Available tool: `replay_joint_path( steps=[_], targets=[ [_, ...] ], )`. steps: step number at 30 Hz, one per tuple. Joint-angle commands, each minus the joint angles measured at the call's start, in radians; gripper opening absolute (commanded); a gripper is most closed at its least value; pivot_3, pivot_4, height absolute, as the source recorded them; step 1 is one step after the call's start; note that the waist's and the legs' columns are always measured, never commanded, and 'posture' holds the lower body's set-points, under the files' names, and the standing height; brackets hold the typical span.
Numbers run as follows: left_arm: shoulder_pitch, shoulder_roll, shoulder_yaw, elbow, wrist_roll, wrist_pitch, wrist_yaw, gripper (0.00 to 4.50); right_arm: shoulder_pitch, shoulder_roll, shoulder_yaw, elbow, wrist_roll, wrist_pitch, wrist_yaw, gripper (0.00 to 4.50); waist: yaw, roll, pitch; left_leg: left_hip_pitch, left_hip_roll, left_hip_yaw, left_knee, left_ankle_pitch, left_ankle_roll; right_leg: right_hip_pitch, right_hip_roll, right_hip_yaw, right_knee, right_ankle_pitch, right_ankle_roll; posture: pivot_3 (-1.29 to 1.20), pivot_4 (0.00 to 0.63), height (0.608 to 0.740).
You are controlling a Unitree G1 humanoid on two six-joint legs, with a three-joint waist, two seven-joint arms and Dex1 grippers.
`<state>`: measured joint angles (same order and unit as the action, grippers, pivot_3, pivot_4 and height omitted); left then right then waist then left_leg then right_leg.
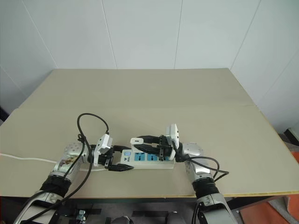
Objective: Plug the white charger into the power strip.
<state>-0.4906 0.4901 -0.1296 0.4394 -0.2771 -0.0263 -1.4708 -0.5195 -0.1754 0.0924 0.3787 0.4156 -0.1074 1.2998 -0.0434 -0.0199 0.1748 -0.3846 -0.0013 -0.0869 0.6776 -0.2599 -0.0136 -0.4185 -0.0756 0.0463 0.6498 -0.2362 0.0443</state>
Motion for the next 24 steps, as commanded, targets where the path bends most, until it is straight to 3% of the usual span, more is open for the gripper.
replay_joint_path(
  steps=[1, 24],
  targets=[
    [0.011, 0.016, 0.000, 0.006, 0.002, -0.020, -0.016, 3.31, -0.015, 0.012, 0.002, -0.012, -0.002, -0.023, -0.009, 1.11, -0.001, 0.000, 0.000, 0.000, 0.000, 0.000, 0.000, 0.000, 0.000, 0.000, 0.000, 0.000, 0.000, 0.000, 0.000, 0.00, 0.150, 0.740],
    [-0.011, 0.012, 0.007, 0.112, 0.005, -0.112, -0.032, 3.31, -0.032, -0.022, 0.041, 0.135, -0.064, -0.036, 0.055, 1.11, -0.005, 0.000, 0.000, 0.008, 0.000, 0.001, -0.001, 0.000, 0.000, 0.007, 0.001, 0.001, 0.000, 0.000, 0.000, 0.00, 0.150, 0.740]
  ],
)
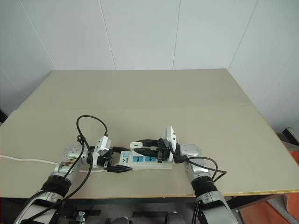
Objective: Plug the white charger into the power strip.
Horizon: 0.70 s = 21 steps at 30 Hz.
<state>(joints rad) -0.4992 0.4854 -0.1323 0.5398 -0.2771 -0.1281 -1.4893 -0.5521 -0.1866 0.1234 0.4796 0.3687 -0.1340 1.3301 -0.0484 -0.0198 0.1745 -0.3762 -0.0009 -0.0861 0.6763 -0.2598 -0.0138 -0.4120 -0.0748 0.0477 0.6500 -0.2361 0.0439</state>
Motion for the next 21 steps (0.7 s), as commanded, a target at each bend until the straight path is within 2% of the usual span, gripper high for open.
replay_joint_path(
  steps=[1, 5, 21],
  targets=[
    [-0.003, 0.017, 0.010, 0.015, 0.004, -0.013, -0.015, 3.31, -0.001, -0.009, 0.012, 0.044, -0.021, -0.016, 0.028, 1.11, -0.001, 0.000, 0.000, 0.001, 0.000, 0.000, 0.000, 0.000, 0.000, 0.001, 0.000, 0.000, 0.000, 0.000, 0.000, 0.00, 0.150, 0.740],
    [-0.007, 0.020, 0.015, 0.025, 0.001, -0.021, -0.022, 3.31, -0.015, 0.002, 0.017, 0.082, -0.031, -0.035, 0.032, 1.11, -0.002, 0.000, 0.000, 0.007, 0.000, 0.000, -0.002, 0.000, 0.000, 0.007, 0.000, 0.000, -0.002, 0.000, 0.000, 0.00, 0.150, 0.740],
    [-0.006, 0.025, 0.020, 0.030, 0.002, -0.042, -0.028, 3.31, -0.069, 0.017, 0.041, 0.278, -0.076, -0.059, 0.052, 1.11, -0.018, -0.002, -0.002, 0.012, 0.001, 0.000, -0.002, 0.000, 0.000, 0.011, 0.001, 0.000, -0.001, 0.000, 0.000, 0.00, 0.150, 0.740]
  ],
)
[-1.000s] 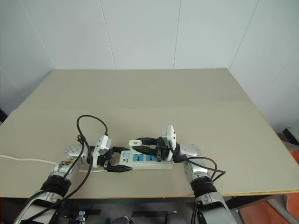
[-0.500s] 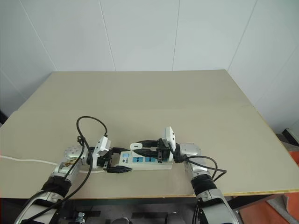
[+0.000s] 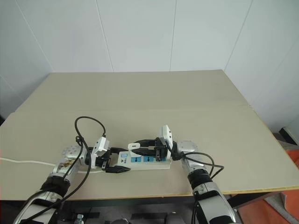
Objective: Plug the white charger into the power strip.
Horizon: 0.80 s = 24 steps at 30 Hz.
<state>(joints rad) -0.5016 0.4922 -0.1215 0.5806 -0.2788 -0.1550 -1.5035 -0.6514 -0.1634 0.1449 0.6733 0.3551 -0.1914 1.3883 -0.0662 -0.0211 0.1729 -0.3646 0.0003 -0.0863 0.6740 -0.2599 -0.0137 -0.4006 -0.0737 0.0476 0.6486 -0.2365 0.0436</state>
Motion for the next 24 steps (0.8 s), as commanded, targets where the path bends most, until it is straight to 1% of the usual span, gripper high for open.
replay_joint_path(
  steps=[1, 2, 5, 10, 15, 17, 19, 24],
  targets=[
    [-0.001, 0.019, 0.010, -0.013, 0.004, -0.015, -0.013, 3.31, 0.032, -0.006, 0.021, 0.092, -0.065, -0.004, -0.007, 1.11, 0.000, 0.000, 0.000, 0.001, 0.000, 0.000, 0.000, 0.000, 0.000, 0.001, 0.000, 0.000, 0.000, 0.000, 0.000, 0.00, 0.150, 0.740],
    [0.001, 0.020, 0.010, -0.015, 0.004, -0.015, -0.012, 3.31, 0.036, -0.006, 0.023, 0.101, -0.069, -0.010, -0.007, 1.11, -0.001, -0.001, 0.000, 0.002, 0.000, 0.000, -0.001, 0.000, 0.000, 0.003, 0.000, 0.000, -0.001, 0.000, 0.000, 0.00, 0.150, 0.740],
    [0.007, 0.022, 0.011, -0.018, 0.005, -0.017, -0.010, 3.31, 0.049, -0.004, 0.039, 0.132, -0.096, -0.011, -0.016, 1.11, -0.002, -0.001, -0.001, 0.012, 0.000, 0.000, -0.006, 0.000, 0.000, 0.012, 0.000, 0.000, -0.003, -0.002, 0.000, 0.00, 0.150, 0.740],
    [0.012, 0.025, 0.012, -0.020, 0.007, -0.025, -0.006, 3.31, 0.061, 0.003, 0.059, 0.186, -0.136, -0.008, -0.041, 1.11, -0.005, -0.006, -0.007, 0.013, 0.001, 0.000, -0.006, 0.000, 0.000, 0.012, 0.001, 0.000, -0.003, -0.002, -0.001, 0.00, 0.150, 0.740],
    [0.014, 0.026, 0.013, -0.022, 0.008, -0.027, -0.005, 3.31, 0.080, -0.008, 0.096, 0.221, -0.194, -0.034, -0.070, 1.11, -0.007, -0.006, -0.012, 0.018, 0.002, 0.001, -0.008, 0.000, 0.000, 0.014, 0.002, 0.001, -0.003, -0.002, -0.001, 0.00, 0.150, 0.740],
    [0.015, 0.027, 0.013, -0.023, 0.007, -0.027, -0.003, 3.31, 0.083, -0.012, 0.107, 0.231, -0.205, -0.035, -0.078, 1.11, -0.007, -0.006, -0.014, 0.020, 0.003, 0.002, -0.010, 0.000, 0.000, 0.014, 0.003, 0.002, -0.003, -0.003, -0.001, 0.00, 0.150, 0.740],
    [0.016, 0.027, 0.013, -0.026, 0.006, -0.026, -0.002, 3.31, 0.087, -0.013, 0.112, 0.234, -0.212, -0.043, -0.088, 1.11, -0.007, -0.006, -0.014, 0.022, 0.005, 0.003, -0.012, 0.000, 0.000, 0.015, 0.005, 0.004, -0.003, -0.006, 0.004, 0.00, 0.150, 0.740],
    [0.020, 0.027, 0.012, -0.027, 0.005, -0.028, 0.000, 3.31, 0.086, -0.017, 0.143, 0.236, -0.235, -0.036, -0.099, 1.11, -0.005, -0.006, -0.015, 0.027, 0.012, 0.008, -0.014, 0.000, 0.000, 0.017, 0.013, 0.010, -0.003, -0.006, 0.002, 0.00, 0.150, 0.740]
  ],
)
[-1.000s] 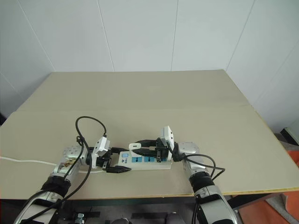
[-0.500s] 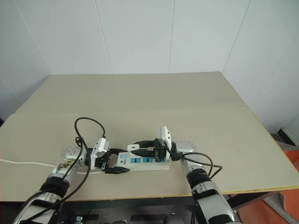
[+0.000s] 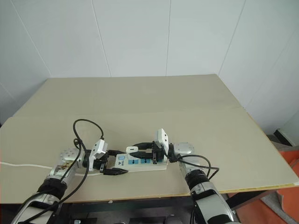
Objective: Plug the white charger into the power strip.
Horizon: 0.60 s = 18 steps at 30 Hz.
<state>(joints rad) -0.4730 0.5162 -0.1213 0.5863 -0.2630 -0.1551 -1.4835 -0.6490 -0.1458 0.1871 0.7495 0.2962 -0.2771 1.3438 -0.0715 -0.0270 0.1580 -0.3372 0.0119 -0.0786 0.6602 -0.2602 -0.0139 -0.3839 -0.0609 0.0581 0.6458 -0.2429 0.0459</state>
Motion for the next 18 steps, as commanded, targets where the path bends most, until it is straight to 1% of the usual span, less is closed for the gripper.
replay_joint_path(
  steps=[1, 9, 11, 12, 13, 16, 18],
  targets=[
    [-0.008, 0.002, 0.011, -0.032, -0.009, -0.030, -0.019, 3.31, 0.084, -0.034, 0.106, 0.161, -0.180, 0.047, -0.058, 1.11, 0.000, 0.000, -0.001, 0.000, 0.001, 0.000, 0.000, 0.000, 0.000, 0.000, 0.001, 0.000, 0.000, 0.000, 0.000, 0.00, 0.150, 0.740],
    [0.000, -0.003, 0.010, -0.035, -0.008, -0.036, -0.012, 3.31, 0.093, -0.030, 0.115, 0.175, -0.180, -0.065, -0.062, 1.11, 0.000, 0.000, -0.004, 0.001, 0.002, 0.002, -0.001, 0.000, 0.000, -0.001, 0.002, 0.002, 0.000, 0.000, -0.001, 0.00, 0.150, 0.740],
    [0.002, -0.003, 0.010, -0.035, -0.007, -0.038, -0.011, 3.31, 0.092, -0.031, 0.117, 0.178, -0.181, -0.092, -0.061, 1.83, 0.000, 0.000, -0.004, 0.001, 0.002, 0.002, -0.001, 0.000, 0.000, -0.001, 0.002, 0.002, 0.000, 0.000, -0.001, 0.00, 0.150, 0.740],
    [0.002, -0.003, 0.010, -0.034, -0.007, -0.039, -0.010, 3.31, 0.091, -0.031, 0.117, 0.180, -0.183, -0.101, -0.060, 2.11, 0.000, 0.000, -0.007, 0.001, 0.002, 0.002, -0.001, 0.000, 0.000, -0.001, 0.002, 0.002, 0.000, 0.000, -0.001, 0.00, 0.150, 0.740],
    [0.003, -0.003, 0.009, -0.033, -0.006, -0.040, -0.010, 3.31, 0.089, -0.028, 0.115, 0.176, -0.184, -0.109, -0.061, 2.37, 0.001, -0.002, -0.009, 0.001, 0.002, 0.002, -0.001, 0.000, 0.000, -0.001, 0.002, 0.002, 0.000, 0.000, -0.001, 0.00, 0.150, 0.740],
    [0.003, -0.005, 0.009, -0.032, -0.003, -0.042, -0.009, 3.31, 0.084, -0.017, 0.103, 0.164, -0.182, -0.112, -0.066, 3.34, 0.002, -0.009, -0.014, 0.001, 0.003, 0.002, -0.002, 0.000, 0.000, -0.001, 0.002, 0.002, 0.000, -0.001, -0.002, 0.00, 0.150, 0.740],
    [0.003, -0.007, 0.008, -0.030, -0.001, -0.043, -0.009, 3.31, 0.080, -0.015, 0.099, 0.161, -0.182, -0.105, -0.065, 3.97, 0.001, -0.010, -0.014, 0.001, 0.003, 0.002, -0.002, 0.000, 0.000, -0.001, 0.002, 0.002, -0.002, -0.001, -0.002, 0.00, 0.150, 0.740]
  ],
)
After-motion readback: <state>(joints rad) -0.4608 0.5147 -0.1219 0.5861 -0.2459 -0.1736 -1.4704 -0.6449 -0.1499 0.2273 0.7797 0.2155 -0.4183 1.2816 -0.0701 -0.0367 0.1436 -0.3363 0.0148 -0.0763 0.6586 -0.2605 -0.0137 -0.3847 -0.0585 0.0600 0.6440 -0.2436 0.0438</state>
